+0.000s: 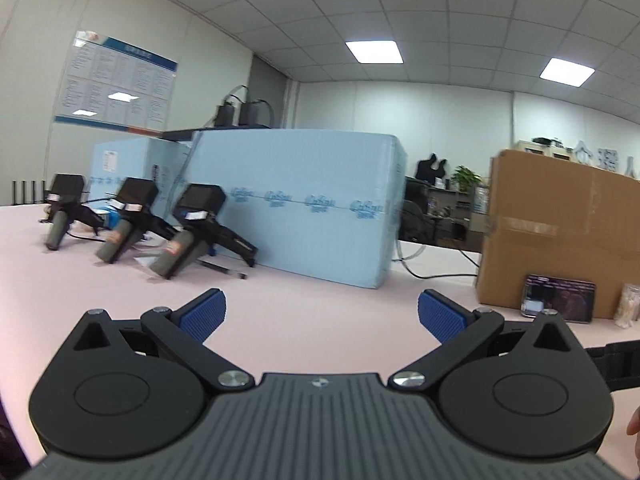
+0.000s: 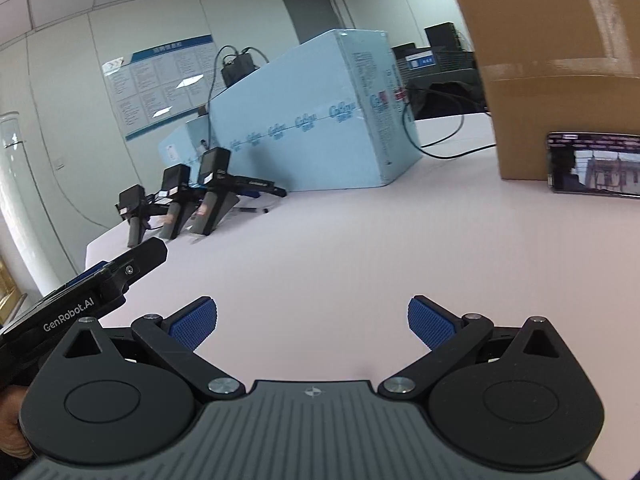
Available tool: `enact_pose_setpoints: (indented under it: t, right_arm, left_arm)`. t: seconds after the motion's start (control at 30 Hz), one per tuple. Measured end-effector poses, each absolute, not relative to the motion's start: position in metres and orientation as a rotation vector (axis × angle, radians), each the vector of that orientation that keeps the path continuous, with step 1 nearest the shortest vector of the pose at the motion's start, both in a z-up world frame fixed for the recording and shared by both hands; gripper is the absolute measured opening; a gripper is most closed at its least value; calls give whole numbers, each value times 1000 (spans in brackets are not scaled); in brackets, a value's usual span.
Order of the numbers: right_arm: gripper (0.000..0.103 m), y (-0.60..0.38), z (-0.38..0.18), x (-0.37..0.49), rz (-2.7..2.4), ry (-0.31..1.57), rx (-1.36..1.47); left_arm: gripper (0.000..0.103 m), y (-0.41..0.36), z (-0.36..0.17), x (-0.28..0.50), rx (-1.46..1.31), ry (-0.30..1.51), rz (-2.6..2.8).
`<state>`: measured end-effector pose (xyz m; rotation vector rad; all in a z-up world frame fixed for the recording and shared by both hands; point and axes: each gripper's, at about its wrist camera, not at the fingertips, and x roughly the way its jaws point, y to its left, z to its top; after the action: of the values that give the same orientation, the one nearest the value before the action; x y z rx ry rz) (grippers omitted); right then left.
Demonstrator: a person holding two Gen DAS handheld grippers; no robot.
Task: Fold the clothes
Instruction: 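Turn both tools toward the chair holding the brown jacket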
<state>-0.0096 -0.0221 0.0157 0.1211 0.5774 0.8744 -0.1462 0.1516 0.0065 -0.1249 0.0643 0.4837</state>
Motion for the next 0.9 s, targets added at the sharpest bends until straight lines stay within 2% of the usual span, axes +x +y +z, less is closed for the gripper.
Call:
enact_pose_setpoints:
  t: [0.33,0.67,0.9]
  right_arm:
    - [103,89,10,-40,1101,606,75]
    - [103,184,5,-90,1313,589,-6]
    - [103,236,5,-120,1421,597,-41]
  left_arm:
    - [103,237,-1,-230,-145,42,844]
    - [103,298,-26,-313,-172,173,1117]
    - [99,337,-42,-369,-177,256,1314]
